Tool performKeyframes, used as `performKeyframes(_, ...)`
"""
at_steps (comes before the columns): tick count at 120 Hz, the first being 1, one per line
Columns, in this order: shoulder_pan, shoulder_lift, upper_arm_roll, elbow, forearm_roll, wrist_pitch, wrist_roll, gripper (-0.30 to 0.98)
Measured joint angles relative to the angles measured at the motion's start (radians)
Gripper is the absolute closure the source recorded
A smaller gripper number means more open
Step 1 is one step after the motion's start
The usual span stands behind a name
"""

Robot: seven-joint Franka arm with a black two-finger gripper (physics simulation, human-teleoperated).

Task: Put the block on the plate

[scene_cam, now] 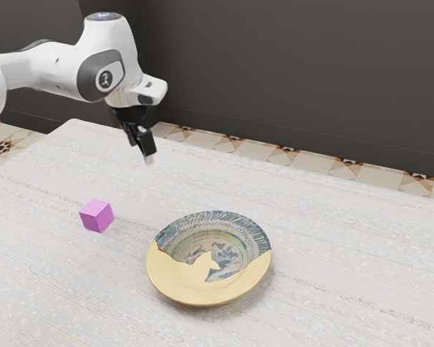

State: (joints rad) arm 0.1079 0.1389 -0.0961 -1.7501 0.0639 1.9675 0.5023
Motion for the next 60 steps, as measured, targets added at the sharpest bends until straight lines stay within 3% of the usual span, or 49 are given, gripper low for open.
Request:
performKeyframes(32,0.045,0.018,0.057,-0.007,0.011,-0.022,0.003,0.0)
performKeyframes(60,0.103,0.155,0.137,-0.001,-0.006,-0.012,-0.001,0.0)
